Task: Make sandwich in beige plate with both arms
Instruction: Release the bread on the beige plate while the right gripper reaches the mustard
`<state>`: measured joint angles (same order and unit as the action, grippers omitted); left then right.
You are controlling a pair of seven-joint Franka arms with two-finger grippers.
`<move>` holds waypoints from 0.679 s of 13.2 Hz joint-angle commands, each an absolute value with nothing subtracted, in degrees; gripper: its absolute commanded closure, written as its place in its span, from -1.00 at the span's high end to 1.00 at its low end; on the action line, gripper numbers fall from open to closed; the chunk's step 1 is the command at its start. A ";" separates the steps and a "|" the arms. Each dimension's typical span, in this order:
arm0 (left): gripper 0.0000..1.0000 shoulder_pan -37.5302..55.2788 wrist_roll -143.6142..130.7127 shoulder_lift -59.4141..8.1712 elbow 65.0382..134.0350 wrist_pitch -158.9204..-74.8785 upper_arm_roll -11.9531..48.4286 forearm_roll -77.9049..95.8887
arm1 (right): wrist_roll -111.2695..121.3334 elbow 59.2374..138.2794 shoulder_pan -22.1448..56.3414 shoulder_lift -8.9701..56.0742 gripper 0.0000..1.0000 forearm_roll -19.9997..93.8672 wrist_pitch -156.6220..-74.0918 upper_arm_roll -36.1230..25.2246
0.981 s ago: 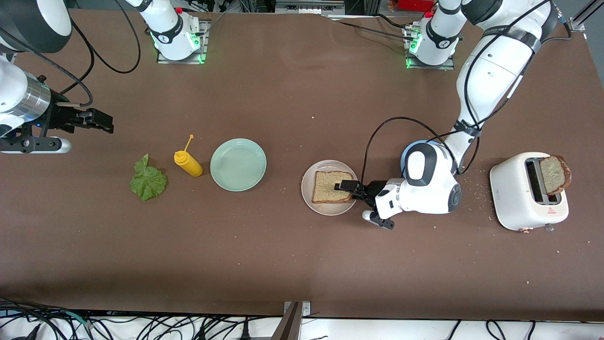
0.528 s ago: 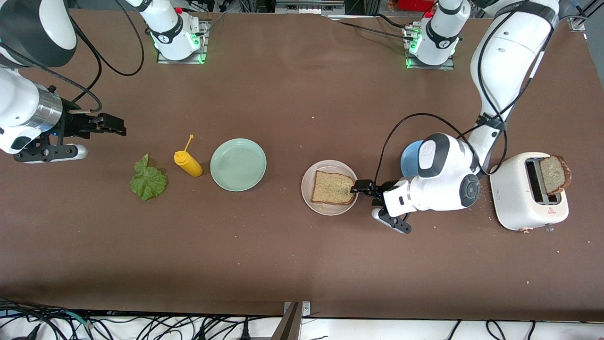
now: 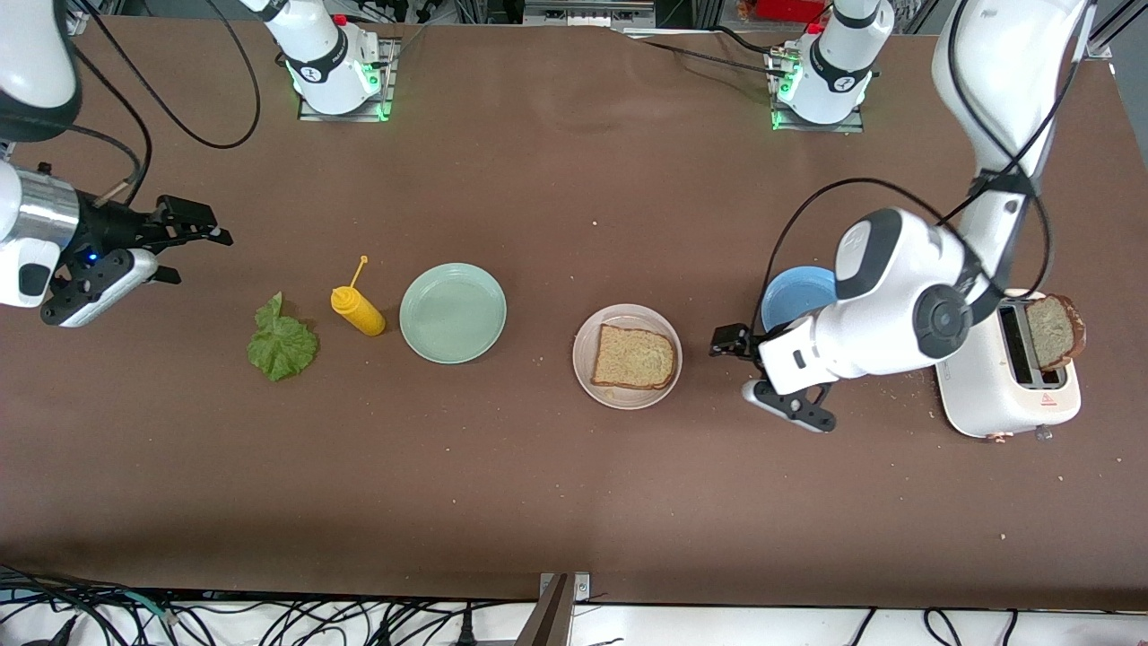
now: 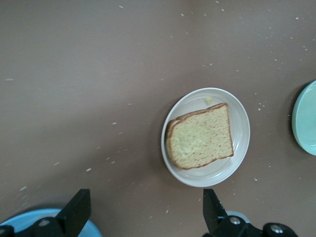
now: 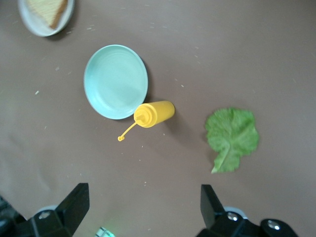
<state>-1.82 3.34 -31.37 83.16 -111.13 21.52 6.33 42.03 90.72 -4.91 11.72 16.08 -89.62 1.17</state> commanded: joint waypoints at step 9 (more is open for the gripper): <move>1.00 -4.65 -2.64 -18.20 75.32 -87.81 15.73 -3.34 | 99.54 90.61 -14.15 29.87 1.00 37.51 -86.75 1.49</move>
<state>-3.38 -2.16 -19.25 75.87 -89.40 15.75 -1.76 92.84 91.23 -12.76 27.89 33.81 -88.43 0.98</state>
